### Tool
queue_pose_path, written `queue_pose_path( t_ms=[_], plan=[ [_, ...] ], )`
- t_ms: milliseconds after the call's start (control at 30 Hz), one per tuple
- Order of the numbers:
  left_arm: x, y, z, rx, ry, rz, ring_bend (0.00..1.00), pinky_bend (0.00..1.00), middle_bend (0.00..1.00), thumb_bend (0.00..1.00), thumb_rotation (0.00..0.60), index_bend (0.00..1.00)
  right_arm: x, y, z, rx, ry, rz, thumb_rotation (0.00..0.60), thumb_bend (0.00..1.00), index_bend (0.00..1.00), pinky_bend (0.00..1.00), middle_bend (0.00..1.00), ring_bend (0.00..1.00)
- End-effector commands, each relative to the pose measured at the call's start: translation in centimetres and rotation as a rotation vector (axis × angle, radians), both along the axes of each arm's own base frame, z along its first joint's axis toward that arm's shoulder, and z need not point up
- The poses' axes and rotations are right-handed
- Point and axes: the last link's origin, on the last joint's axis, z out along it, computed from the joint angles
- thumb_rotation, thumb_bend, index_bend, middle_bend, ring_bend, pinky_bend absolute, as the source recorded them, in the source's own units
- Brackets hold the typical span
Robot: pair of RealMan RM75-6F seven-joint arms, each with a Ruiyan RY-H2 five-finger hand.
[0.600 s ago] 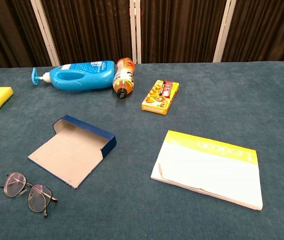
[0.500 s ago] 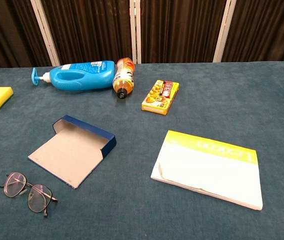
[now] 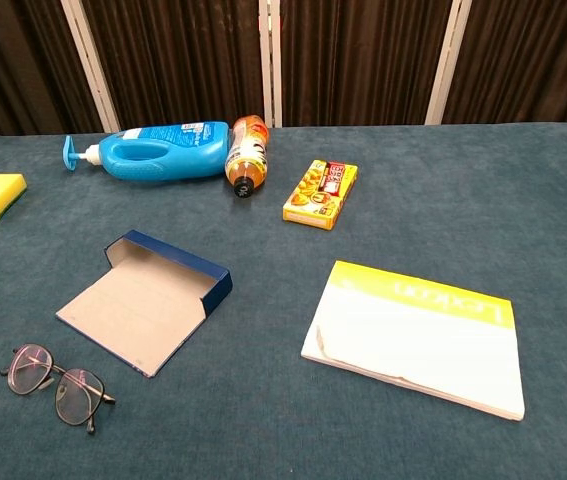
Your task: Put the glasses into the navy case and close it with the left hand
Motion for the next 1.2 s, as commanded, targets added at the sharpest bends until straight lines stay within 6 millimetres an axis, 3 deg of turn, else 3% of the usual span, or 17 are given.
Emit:
queue_pose_path(
  t_ms=[33, 200, 433, 900, 1200],
  plan=[
    [1.5, 1.3, -6.8, -0.197, 0.063, -0.043, 0.00, 0.00, 0.00, 0.29, 0.600, 0.30, -0.2, 0.0, 0.0, 0.005, -0.001, -0.009, 0.600, 0.00, 0.00, 0.00, 0.00, 0.00],
    [1.8, 1.7, -10.1, -0.251, 0.102, -0.038, 0.00, 0.00, 0.00, 0.33, 0.600, 0.33, -0.5, 0.0, 0.1, 0.007, -0.003, -0.023, 0.600, 0.00, 0.00, 0.00, 0.00, 0.00],
    [1.9, 1.9, -11.9, -0.258, 0.099, -0.041, 0.00, 0.00, 0.00, 0.36, 0.600, 0.34, -0.7, 0.1, 0.3, 0.003, -0.008, -0.027, 0.600, 0.00, 0.00, 0.00, 0.00, 0.00],
    [1.2, 1.8, -12.1, -0.256, 0.087, -0.025, 0.00, 0.00, 0.00, 0.37, 0.600, 0.40, -0.7, 0.0, 0.3, 0.006, -0.011, -0.029, 0.600, 0.00, 0.00, 0.00, 0.00, 0.00],
    [1.1, 1.5, -10.6, -0.241, 0.075, -0.023, 0.00, 0.00, 0.00, 0.38, 0.600, 0.40, -0.7, -0.1, 0.2, 0.007, -0.007, -0.028, 0.600, 0.00, 0.00, 0.00, 0.00, 0.00]
  ],
)
